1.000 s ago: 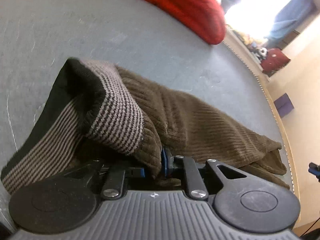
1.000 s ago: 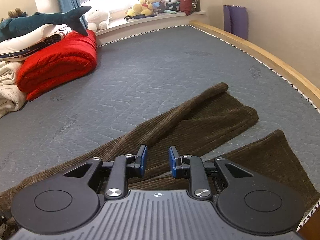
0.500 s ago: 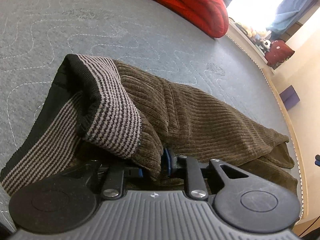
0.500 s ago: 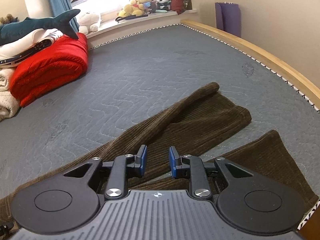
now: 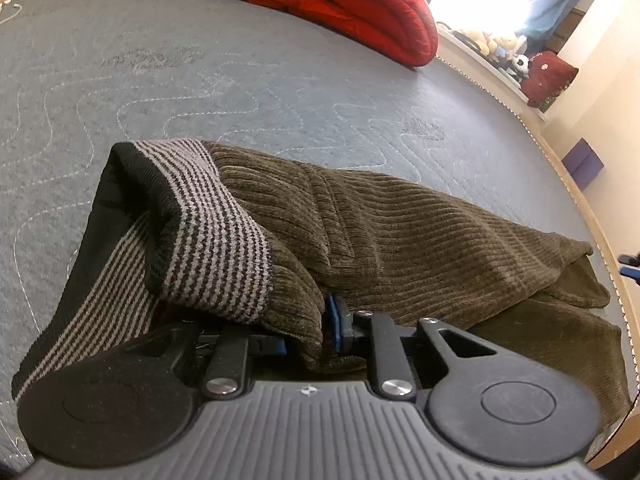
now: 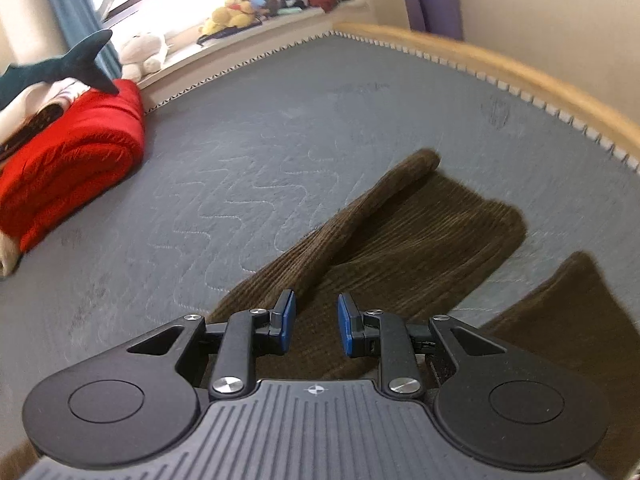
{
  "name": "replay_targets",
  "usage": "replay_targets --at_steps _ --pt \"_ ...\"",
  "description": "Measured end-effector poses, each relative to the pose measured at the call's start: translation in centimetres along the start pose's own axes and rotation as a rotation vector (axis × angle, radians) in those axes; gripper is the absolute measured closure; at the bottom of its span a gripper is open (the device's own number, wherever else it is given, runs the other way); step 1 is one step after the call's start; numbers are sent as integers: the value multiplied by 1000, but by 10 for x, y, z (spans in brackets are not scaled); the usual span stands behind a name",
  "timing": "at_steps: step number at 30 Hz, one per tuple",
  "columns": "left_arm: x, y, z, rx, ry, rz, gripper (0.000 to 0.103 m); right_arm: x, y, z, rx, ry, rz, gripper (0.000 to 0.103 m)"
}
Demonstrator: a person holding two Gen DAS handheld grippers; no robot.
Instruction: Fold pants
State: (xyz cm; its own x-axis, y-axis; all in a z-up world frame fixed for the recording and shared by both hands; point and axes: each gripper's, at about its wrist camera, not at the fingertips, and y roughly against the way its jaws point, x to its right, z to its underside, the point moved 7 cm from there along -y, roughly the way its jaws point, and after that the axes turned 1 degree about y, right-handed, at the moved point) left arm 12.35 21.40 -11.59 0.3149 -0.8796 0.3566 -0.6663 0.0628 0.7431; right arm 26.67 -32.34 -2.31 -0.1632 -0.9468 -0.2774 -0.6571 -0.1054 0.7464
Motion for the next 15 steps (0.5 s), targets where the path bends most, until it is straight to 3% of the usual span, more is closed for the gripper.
replay_targets --at_steps 3,8,12,15 --pt "1 3 -3 34 -11 -6 83 4 -30 -4 -43 -59 -54 78" --pt "9 20 -16 175 -81 -34 85 14 -84 -4 -106 -174 -93 74" --pt "11 19 -14 180 -96 -40 85 18 -117 -3 -132 -273 -117 70" --pt "11 19 -13 179 -104 -42 85 14 -134 2 -154 -279 -101 69"
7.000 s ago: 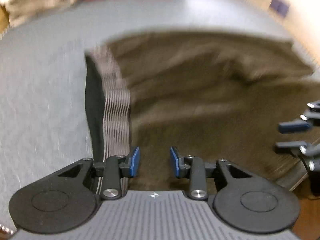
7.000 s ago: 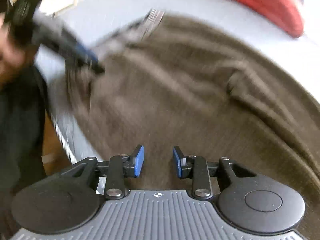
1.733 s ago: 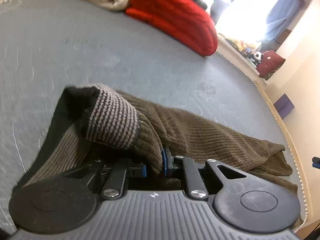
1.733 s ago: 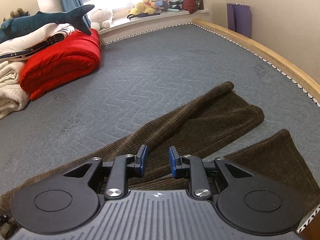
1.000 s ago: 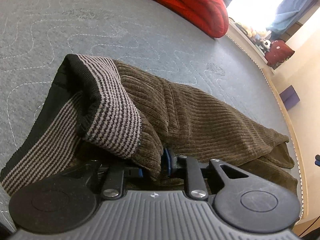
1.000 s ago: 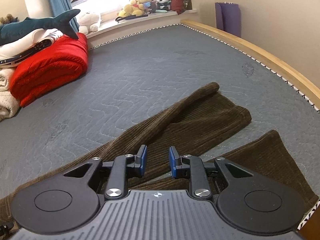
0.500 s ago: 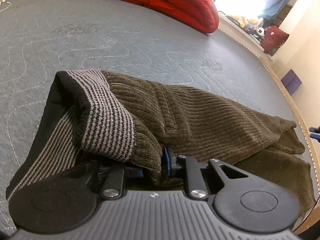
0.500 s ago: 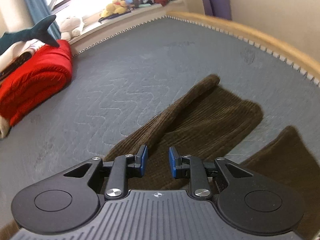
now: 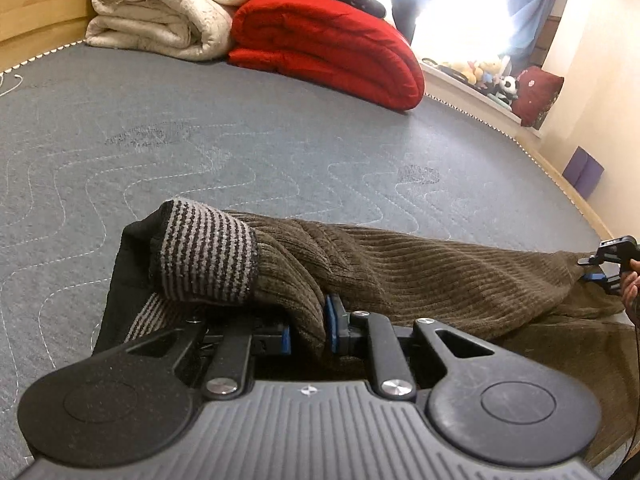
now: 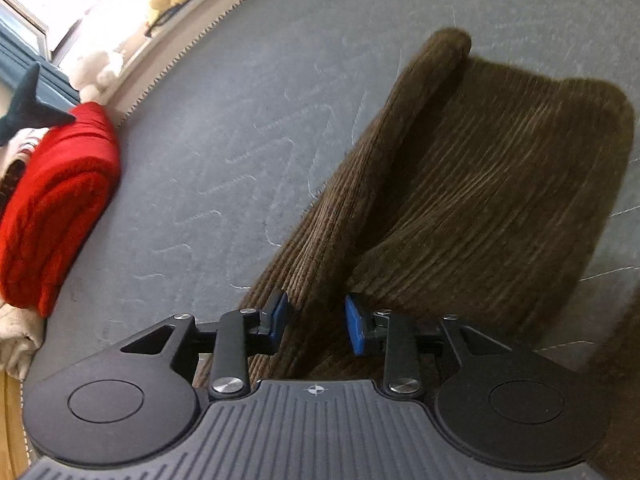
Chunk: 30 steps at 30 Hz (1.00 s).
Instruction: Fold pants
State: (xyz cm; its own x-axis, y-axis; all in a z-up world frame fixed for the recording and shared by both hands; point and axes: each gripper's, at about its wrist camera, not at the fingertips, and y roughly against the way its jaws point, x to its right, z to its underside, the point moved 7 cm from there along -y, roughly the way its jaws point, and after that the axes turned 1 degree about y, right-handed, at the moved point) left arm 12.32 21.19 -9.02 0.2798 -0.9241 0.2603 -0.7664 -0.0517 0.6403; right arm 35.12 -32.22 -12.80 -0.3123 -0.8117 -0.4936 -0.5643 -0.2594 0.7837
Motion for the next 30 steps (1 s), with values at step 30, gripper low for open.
replay_targets --at_steps 30 --pt "-31 106 -1 4 200 -109 93 35 241 126 213 135 124 97"
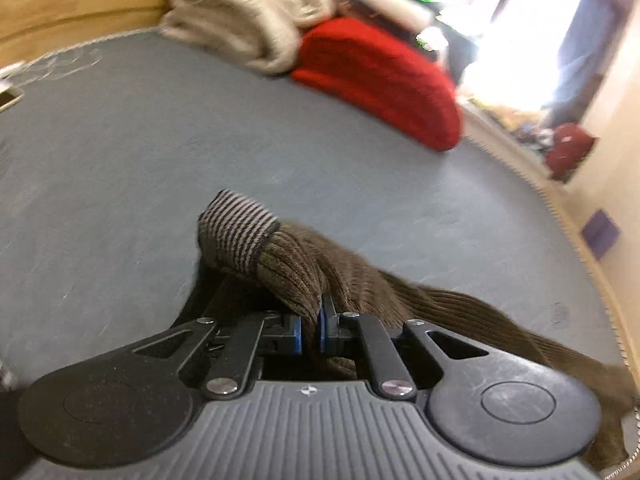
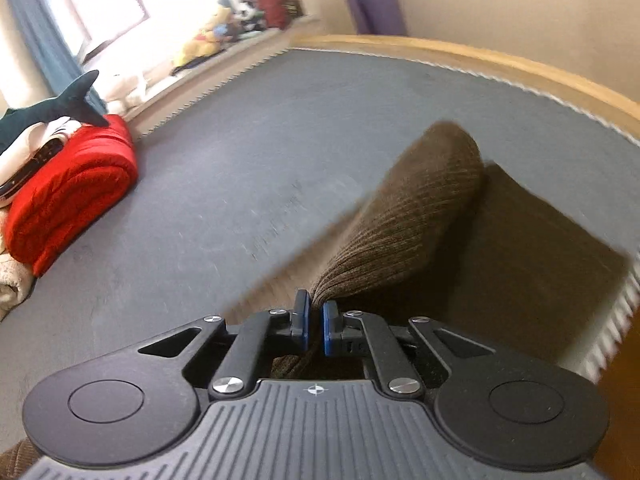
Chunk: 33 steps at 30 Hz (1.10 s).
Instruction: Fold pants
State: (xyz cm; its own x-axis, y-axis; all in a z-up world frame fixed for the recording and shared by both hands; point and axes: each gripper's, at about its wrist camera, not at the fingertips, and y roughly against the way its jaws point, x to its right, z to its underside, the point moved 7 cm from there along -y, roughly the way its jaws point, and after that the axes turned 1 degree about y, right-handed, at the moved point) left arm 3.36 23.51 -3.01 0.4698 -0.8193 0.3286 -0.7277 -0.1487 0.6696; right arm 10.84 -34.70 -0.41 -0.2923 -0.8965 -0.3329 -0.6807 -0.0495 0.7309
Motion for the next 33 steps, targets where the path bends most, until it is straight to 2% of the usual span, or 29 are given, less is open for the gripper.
replay_targets --at_steps 1,3,5,6,7,9,10,11,12,13,14,16,19,22,25,29,33 --pt "-2 0 3 -11 1 -42 85 10 6 12 -19 -15 18 97" --pt "-5 2 6 1 -9 -154 82 32 6 41 -113 -48 76 96" --pt "-3 6 5 34 -21 -208 81 57 -5 62 -209 -143 93 93" --pt "1 10 3 66 -39 -224 77 71 -8 65 -217 -221 88 92" --pt "6 17 1 115 -61 -246 74 82 -10 61 -194 -278 88 92" --pt "16 38 -7 261 -107 -274 58 94 -11 45 -108 -294 101 91" --pt "23 48 -11 335 -135 -261 56 100 -11 37 -61 -301 122 91" --pt "33 57 -15 402 -176 -231 46 108 -11 30 -26 -314 144 88" --pt "42 60 -15 431 -215 -194 34 117 -12 25 -7 -345 151 85" --pt "52 60 -13 436 -257 -154 30 125 -16 23 0 -395 147 78" --pt "60 57 -8 424 -294 -114 30 133 -23 23 -10 -464 140 71" --pt "75 46 6 360 -346 -38 30 147 -35 38 -76 -576 118 70" --pt "95 12 32 146 -398 115 30 138 -51 50 -132 -653 71 65" --pt "109 -18 63 -45 -470 191 38 127 -54 49 -128 -649 42 61" --pt "114 -37 82 -139 -563 189 48 122 -55 57 -161 -735 -10 61" --pt "111 -51 106 -228 -659 123 48 103 -54 88 -281 -858 -107 61" --pt "106 -50 113 -225 -663 129 48 98 -57 75 -241 -862 -173 61"
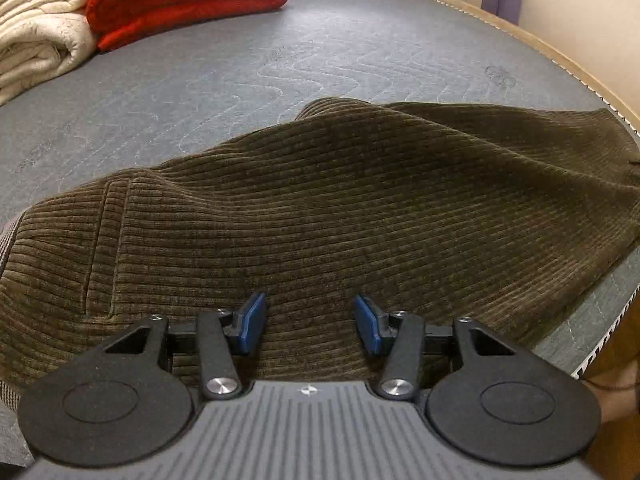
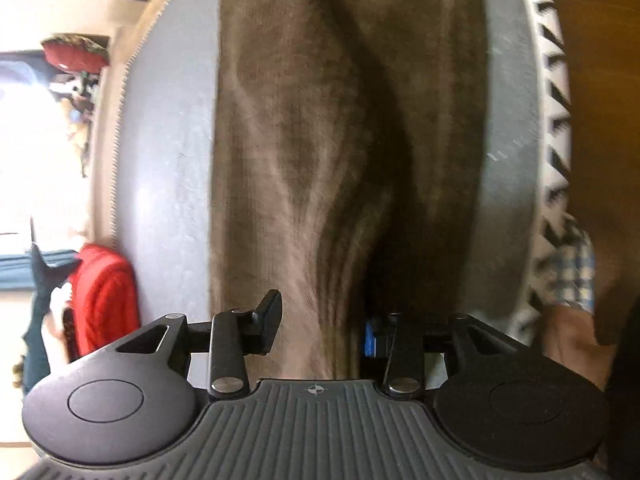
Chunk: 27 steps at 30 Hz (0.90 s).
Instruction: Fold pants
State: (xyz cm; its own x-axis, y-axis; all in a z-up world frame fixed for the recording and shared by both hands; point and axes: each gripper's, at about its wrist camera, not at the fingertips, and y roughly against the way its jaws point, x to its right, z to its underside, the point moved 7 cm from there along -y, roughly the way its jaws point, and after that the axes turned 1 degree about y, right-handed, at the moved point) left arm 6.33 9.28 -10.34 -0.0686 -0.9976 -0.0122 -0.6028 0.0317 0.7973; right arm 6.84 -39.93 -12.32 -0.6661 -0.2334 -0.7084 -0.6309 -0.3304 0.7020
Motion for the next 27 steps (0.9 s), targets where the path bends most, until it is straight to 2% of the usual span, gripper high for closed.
replay_targets --at_steps 5,8,11,13,15,16,17,18,19,21,23,24,26,27 --pt "-2 -1 -5 2 -5 1 48 -4 17 -35 173 -86 -80 61" --pt "-1 -4 -3 2 -6 -1 47 -15 20 -50 214 -113 -175 61" --pt "1 -10 -6 5 -14 -2 47 -23 33 -74 289 -119 -218 63" --pt "1 -10 -8 5 -13 0 46 -21 42 -93 328 -145 -192 63" --pt "2 -12 -9 3 -9 -2 44 -21 50 -110 327 -149 -138 64" --pt "1 -12 -9 2 -7 -4 43 -25 56 -117 338 -135 -116 70" --pt "0 -13 -8 1 -4 -3 42 -30 70 -126 397 -101 -105 77" --pt "0 -12 -8 0 0 0 42 -37 91 -139 489 -42 -77 76" --pt "0 -12 -8 -1 0 1 42 -36 109 -150 542 -12 -49 76" --pt "0 -11 -8 -3 -3 0 42 -34 133 -169 590 1 8 76" --pt "0 -10 -9 -7 -2 1 42 -25 132 -174 538 48 139 76" --pt "-1 -10 -9 -9 0 2 42 -11 131 -170 482 71 191 76" --pt "-1 -10 -10 -10 2 2 42 11 105 -147 295 41 254 76" --pt "-1 -10 -10 -9 0 1 42 16 90 -133 196 25 248 76"
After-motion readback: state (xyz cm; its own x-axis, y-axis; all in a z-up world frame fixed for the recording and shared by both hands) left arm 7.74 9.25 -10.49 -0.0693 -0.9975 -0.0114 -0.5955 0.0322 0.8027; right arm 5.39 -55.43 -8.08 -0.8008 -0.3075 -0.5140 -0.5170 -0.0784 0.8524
